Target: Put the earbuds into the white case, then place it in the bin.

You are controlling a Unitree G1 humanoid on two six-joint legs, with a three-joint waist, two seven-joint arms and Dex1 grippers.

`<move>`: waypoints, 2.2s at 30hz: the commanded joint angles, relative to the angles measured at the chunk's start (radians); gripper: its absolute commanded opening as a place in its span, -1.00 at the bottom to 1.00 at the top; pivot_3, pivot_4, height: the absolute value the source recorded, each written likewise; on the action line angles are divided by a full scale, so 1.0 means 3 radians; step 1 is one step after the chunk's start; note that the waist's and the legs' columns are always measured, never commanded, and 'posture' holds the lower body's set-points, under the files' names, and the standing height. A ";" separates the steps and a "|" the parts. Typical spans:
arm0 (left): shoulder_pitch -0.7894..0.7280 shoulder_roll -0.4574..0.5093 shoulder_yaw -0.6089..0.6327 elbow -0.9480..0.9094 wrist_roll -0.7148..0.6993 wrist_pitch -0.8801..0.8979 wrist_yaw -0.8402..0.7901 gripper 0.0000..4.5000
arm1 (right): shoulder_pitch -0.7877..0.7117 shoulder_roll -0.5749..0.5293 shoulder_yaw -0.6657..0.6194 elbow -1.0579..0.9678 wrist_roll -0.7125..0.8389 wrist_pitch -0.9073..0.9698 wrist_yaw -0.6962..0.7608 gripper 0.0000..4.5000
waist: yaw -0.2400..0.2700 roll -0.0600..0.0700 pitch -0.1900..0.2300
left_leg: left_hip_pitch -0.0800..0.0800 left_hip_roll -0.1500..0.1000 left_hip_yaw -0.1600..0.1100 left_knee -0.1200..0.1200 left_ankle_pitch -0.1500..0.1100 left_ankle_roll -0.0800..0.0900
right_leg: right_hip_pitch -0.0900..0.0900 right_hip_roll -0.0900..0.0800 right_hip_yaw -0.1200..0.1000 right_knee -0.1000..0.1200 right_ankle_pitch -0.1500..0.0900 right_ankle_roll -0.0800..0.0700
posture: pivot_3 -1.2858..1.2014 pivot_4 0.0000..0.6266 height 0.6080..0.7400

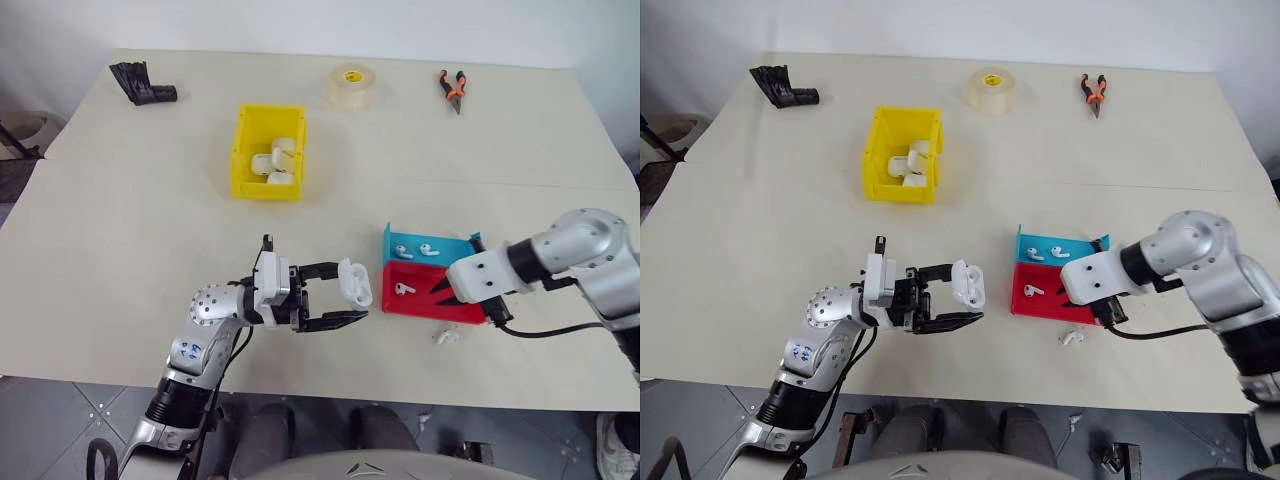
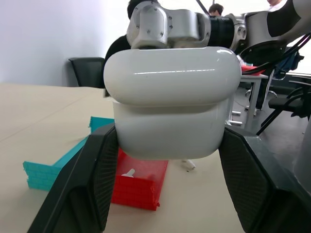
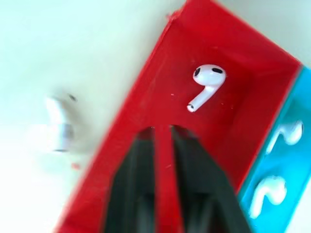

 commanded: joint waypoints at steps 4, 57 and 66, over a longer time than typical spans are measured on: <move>0.0032 0.0047 0.0025 -0.0165 -0.0111 0.0044 -0.0035 0.22 | 0.0575 -0.0256 -0.0583 -0.0752 0.0518 0.1137 -0.0245 0.33 | 0.0001 0.0000 0.0000 | -0.0001 0.0000 -0.0001 0.0000 0.0000 0.0000 | 0.0002 0.0000 -0.0001 -0.0005 0.0000 0.0000 | 0.03 -0.52 1.00; 0.0080 0.0143 0.0109 -0.0124 -0.0071 0.0004 0.0033 0.22 | -0.0670 0.0097 0.0600 -0.1250 0.0323 0.2617 -0.0852 0.91 | -0.0018 0.0005 0.0001 | -0.0032 -0.0007 -0.0019 0.0001 0.0004 0.0002 | -0.0019 -0.0001 -0.0013 0.0002 0.0001 0.0002 | 0.03 -0.52 1.00; 0.0065 0.0120 0.0105 -0.0114 -0.0065 0.0013 0.0011 0.22 | -0.0614 0.0215 0.0820 -0.0944 -0.0035 0.2350 -0.0986 0.45 | -0.0022 0.0005 0.0001 | -0.0032 -0.0007 -0.0018 0.0001 0.0004 0.0001 | -0.0020 -0.0001 -0.0012 0.0002 0.0001 0.0002 | 0.03 -0.52 1.00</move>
